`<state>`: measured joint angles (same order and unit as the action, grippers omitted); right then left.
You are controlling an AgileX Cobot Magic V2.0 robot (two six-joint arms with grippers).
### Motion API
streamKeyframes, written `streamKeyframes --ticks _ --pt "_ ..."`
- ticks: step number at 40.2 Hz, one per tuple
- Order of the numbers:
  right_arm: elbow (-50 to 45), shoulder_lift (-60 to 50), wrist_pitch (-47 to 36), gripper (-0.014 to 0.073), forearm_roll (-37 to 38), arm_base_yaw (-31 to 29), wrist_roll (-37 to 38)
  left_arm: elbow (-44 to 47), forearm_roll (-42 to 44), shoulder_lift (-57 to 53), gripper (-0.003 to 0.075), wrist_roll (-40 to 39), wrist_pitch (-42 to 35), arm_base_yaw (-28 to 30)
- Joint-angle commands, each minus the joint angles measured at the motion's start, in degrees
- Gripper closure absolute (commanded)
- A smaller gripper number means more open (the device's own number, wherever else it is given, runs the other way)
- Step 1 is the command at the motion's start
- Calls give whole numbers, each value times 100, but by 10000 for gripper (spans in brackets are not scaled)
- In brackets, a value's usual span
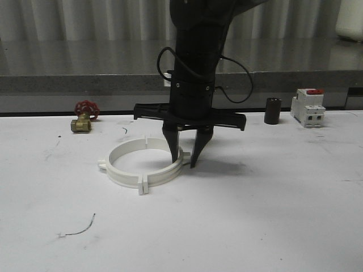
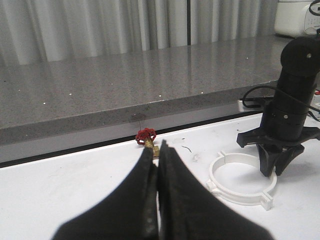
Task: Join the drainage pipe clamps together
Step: 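Open the right gripper and lift it away from the ring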
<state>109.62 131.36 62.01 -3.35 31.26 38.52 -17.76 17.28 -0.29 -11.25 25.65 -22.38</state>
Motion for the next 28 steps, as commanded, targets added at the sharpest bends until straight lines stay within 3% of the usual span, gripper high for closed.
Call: streamKeyframes --ticks 1,6,10,25,28 --pt "131 -298 -147 263 -68 14 -9 -166 13 121 741 -9 -409 21" --pt "131 -298 -222 131 -68 14 -3 -166 13 121 741 -9 -409 21" --pt "131 -322 -265 76 -68 14 -3 -166 13 121 741 -9 -409 21" --pt "124 -833 188 76 162 14 -88 -166 13 121 741 -9 -409 21" --pt "117 -1029 316 115 168 14 -323 -166 13 121 741 -9 -409 21"
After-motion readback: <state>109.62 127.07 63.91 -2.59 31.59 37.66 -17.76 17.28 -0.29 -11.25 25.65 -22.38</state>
